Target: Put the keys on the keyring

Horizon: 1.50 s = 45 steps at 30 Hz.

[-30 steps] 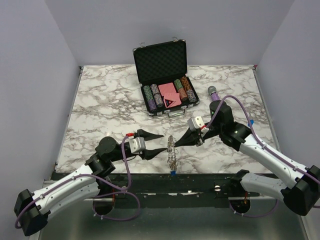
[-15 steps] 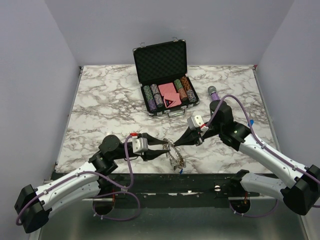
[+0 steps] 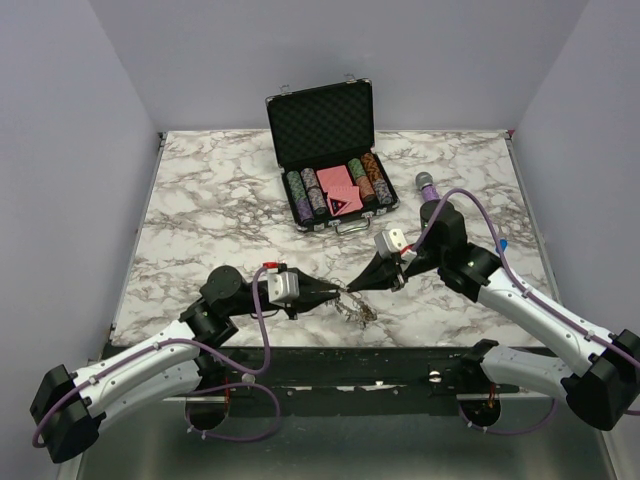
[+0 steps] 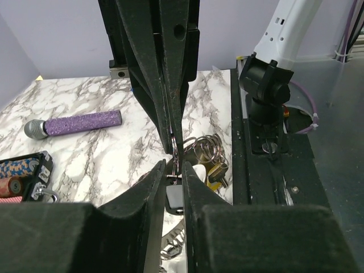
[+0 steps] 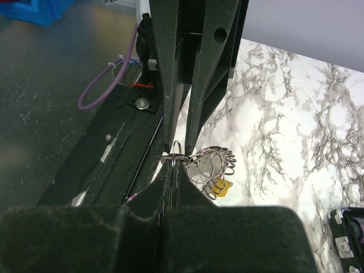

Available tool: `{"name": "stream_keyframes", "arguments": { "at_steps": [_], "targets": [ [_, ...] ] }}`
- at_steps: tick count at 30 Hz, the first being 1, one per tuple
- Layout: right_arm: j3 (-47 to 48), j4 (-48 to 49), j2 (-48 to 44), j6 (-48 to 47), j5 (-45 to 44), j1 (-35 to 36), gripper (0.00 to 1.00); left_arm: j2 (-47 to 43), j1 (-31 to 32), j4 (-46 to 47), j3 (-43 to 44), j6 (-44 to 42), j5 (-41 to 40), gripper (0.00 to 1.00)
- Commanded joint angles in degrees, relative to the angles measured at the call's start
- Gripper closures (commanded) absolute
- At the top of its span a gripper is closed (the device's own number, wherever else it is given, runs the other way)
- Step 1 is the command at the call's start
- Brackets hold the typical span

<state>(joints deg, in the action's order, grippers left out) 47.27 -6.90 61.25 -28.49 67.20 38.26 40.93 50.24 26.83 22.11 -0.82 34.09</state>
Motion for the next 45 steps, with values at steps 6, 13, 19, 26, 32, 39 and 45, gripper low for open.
{"name": "stream_keyframes", "arguments": {
  "at_steps": [6, 13, 19, 26, 32, 39, 45],
  "targets": [
    [0.0, 3.2, 0.2, 2.1, 0.6, 0.3, 1.00, 0.4, -0.2, -1.0, 2.0, -0.4, 2.3, 0.96],
    [-0.2, 5.7, 0.4, 6.2, -0.2, 0.0, 1.00, 0.9, -0.2, -5.2, 3.2, -1.6, 3.1, 1.00],
    [-0.4, 9.5, 0.3, 10.3, -0.3, -1.0, 1.00, 1.3, -0.2, -9.0, 4.3, -1.7, 1.0, 1.00],
    [-1.7, 13.8, 0.6, 16.4, -0.3, -1.3, 1.00, 0.9, -0.2, -9.3, 3.8, -1.4, -0.2, 1.00],
    [-2.1, 15.5, 1.0, 20.2, -1.9, -1.6, 1.00, 0.5, -0.2, -8.6, 2.9, -0.7, -0.9, 1.00],
    [-2.8, 18.3, 1.3, 25.7, -3.2, -2.3, 1.00, -0.2, -0.2, -8.1, 1.5, -0.5, -2.4, 1.00],
    [-3.1, 18.5, 1.8, 28.0, -4.8, -2.4, 1.00, -0.4, -0.2, -7.1, 0.7, -0.1, -2.9, 1.00]
  ]
}}
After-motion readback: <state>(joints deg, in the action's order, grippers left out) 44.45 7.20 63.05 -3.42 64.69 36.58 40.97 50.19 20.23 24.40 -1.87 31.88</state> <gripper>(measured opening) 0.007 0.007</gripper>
